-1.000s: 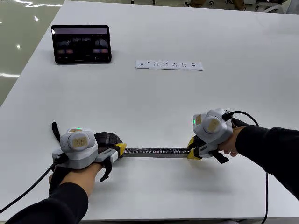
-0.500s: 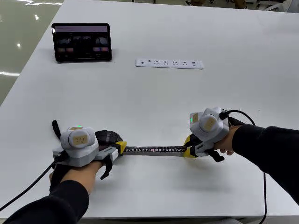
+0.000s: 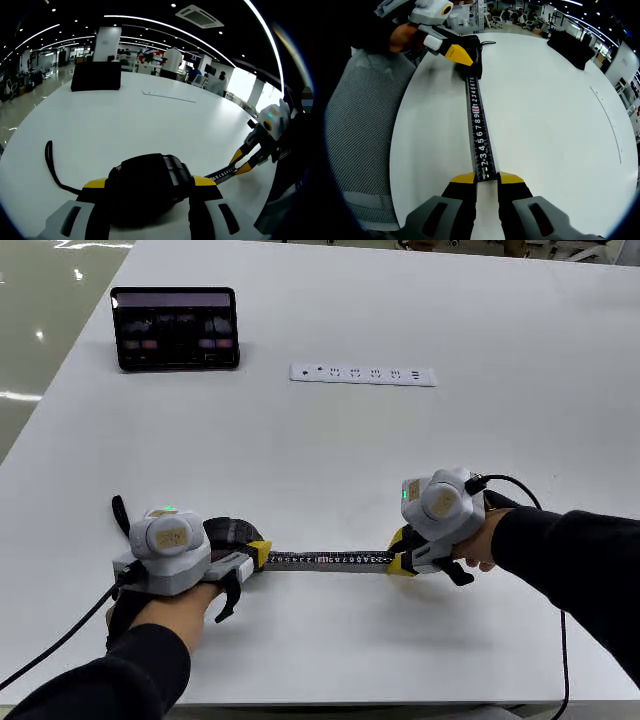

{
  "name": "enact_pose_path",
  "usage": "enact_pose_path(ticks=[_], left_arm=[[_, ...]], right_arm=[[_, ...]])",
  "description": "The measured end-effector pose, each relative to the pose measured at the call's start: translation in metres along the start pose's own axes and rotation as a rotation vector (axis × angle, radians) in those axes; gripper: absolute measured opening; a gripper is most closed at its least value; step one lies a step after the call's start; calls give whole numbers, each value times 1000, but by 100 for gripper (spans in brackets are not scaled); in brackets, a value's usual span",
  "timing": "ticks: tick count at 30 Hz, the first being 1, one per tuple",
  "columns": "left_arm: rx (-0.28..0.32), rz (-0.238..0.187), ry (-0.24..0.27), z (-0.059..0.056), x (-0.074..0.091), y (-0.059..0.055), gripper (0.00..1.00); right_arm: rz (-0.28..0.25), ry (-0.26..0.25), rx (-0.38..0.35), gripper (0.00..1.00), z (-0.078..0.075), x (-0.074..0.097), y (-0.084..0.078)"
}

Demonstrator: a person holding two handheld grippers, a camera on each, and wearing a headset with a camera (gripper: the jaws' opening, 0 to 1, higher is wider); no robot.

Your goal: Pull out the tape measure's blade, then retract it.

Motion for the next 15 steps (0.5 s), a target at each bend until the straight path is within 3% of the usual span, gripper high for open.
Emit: enact_pose_path(ticks=[15], left_arm=[[1, 0, -1, 0, 0, 0, 59]], right_arm=[[-12, 1, -1, 11, 1, -2, 8]])
Point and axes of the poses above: the centre of the closed fingertips' face, and the gripper's own axes: x roughly backward along the fingers, z roughly to its left, y roughly out of its top, the point moved 10 cm from there along x, roughly backward along the fingers, and after that the axes turned 11 degrees about z, right-handed, at the moved point
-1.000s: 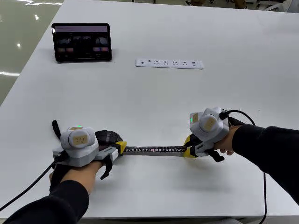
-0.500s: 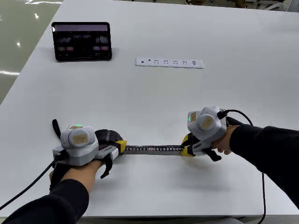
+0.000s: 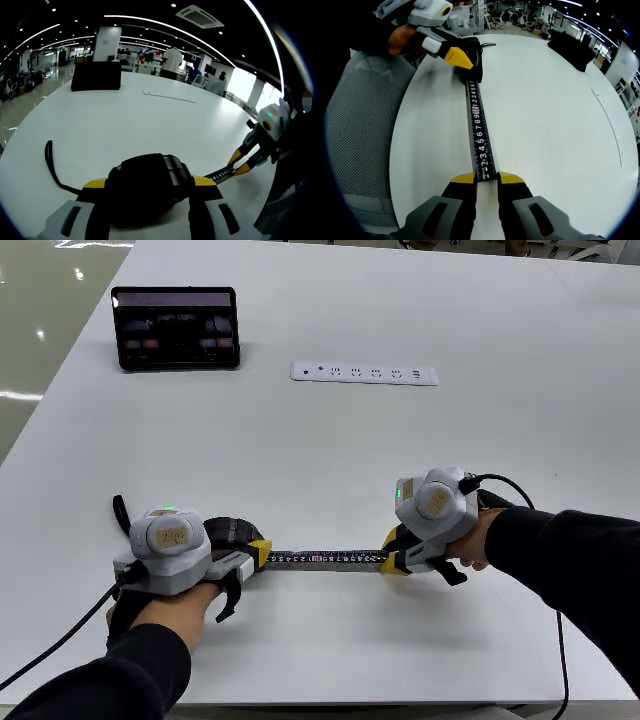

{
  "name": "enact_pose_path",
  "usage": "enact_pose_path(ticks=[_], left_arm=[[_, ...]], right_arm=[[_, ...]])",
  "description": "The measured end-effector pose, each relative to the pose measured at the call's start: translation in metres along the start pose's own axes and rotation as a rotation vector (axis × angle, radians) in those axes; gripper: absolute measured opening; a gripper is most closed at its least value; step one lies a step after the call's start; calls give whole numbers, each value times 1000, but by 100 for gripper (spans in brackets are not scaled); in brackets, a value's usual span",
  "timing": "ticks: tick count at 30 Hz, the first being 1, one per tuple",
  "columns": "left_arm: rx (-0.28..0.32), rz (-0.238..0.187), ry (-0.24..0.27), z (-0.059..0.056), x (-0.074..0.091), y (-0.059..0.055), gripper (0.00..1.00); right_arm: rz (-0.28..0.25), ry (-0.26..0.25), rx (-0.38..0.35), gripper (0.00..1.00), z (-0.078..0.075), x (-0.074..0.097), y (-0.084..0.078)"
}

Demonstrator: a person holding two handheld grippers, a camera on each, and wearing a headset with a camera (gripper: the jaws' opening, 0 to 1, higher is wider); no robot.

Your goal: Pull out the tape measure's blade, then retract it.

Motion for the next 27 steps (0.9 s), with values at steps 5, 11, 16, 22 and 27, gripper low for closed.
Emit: enact_pose_path(ticks=[5, 11, 16, 22, 27], left_arm=[[0, 0, -1, 0, 0, 0, 59], [1, -1, 0, 0, 0, 0, 59], [1, -2, 0, 1, -1, -1, 59], [2, -1, -1, 0, 0, -1, 59], [3, 0, -2, 0, 0, -1, 59]], right_arm=[[-4, 1, -1, 11, 1, 0, 3], [-10, 1, 2, 11, 1, -1, 5], [-13, -1, 24, 11, 2, -2, 8], [-21, 2, 33, 11, 3, -3, 12], [-23, 4, 31, 11, 3, -4, 13]])
Point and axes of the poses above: the centre of the closed fingertips' face, and the gripper's own axes: x roughly backward along the fingers, z roughly to its left, y roughly out of its top, the point moved 10 cm from there along x, roughly backward along the fingers, and after that the axes turned 11 degrees about z, right-handed, at the moved point
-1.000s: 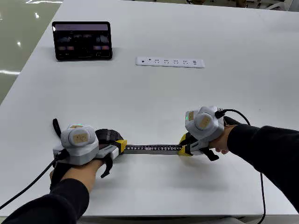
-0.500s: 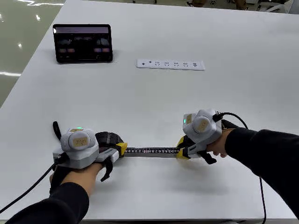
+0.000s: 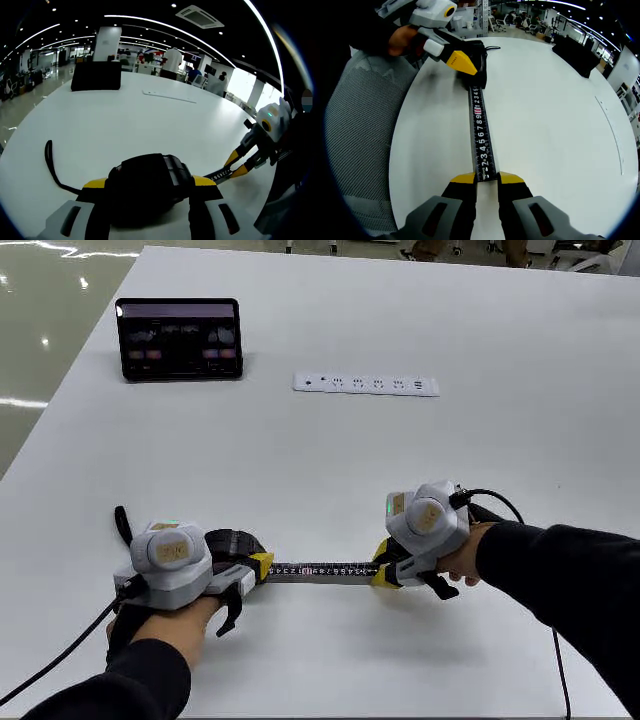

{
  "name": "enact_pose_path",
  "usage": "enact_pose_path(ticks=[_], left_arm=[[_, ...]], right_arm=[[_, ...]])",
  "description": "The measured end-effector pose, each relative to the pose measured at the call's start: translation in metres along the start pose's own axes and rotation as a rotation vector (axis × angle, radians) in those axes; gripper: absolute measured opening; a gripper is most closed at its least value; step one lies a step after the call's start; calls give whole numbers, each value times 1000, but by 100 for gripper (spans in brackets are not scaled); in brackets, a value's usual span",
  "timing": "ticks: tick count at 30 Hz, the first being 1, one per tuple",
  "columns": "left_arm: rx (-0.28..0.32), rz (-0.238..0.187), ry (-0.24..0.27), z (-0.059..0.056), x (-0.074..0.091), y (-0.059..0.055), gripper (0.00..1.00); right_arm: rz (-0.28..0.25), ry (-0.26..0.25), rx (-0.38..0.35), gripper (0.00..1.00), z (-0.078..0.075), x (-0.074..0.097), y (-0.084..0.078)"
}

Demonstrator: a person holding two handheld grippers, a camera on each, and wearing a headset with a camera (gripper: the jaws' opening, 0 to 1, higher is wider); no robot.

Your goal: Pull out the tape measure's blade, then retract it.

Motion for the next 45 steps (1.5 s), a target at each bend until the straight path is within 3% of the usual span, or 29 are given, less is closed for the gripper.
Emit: enact_pose_path(ticks=[23, 45], left_arm=[[7, 3, -2, -1, 0, 1, 59], [35, 7, -15, 2, 0, 1, 59]], right_arm=[[-29, 1, 17, 11, 1, -5, 8], [-64, 15, -44, 11, 1, -11, 18]])
Point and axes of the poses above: the centre of the closed fingertips' face, and the gripper's own axes: x roughly backward along the fingers, z roughly to its left, y roughly out of its top, the point moved 10 cm from there along x, roughly backward along the fingers, and after that the axes turned 11 degrees about z, right-handed, at the moved point
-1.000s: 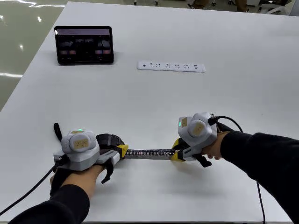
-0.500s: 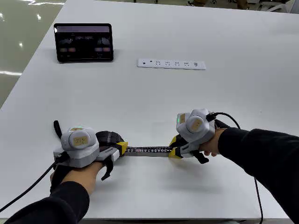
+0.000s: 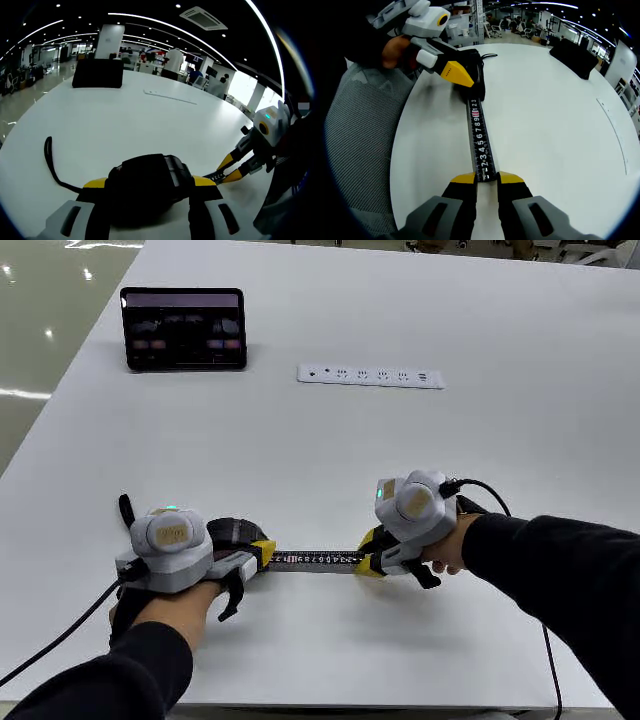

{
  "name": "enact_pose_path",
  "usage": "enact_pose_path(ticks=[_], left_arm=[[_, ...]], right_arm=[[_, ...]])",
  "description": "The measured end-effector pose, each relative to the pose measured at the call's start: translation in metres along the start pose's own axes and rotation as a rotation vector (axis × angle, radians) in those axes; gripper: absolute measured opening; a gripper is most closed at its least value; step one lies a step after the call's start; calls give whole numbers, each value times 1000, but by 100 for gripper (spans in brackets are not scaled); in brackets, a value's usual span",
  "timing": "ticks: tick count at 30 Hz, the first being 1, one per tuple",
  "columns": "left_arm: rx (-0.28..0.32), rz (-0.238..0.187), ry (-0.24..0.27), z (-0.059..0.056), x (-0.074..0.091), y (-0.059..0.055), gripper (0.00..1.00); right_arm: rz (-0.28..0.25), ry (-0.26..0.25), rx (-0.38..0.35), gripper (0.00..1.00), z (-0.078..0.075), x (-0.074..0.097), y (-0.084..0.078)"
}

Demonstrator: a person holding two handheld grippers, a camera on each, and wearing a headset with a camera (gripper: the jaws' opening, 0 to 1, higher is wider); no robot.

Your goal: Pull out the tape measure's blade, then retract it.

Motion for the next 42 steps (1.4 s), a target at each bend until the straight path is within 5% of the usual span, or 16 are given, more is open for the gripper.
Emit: enact_pose_path(ticks=[25, 42], left_arm=[[18, -7, -24, 1, 2, -1, 58], [-118, -4, 74, -6, -1, -3, 58]], right_arm=[[9, -16, -1, 11, 1, 1, 2], [-17, -15, -20, 11, 1, -1, 1]])
Point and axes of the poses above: the centre of the closed fingertips' face, and the gripper's own axes: x roughly backward along the fingers, z roughly to its left, y roughly out of its top, the point moved 10 cm from there along x, roughly backward along the fingers, and after that the axes turned 11 degrees about z, right-handed, at the moved point
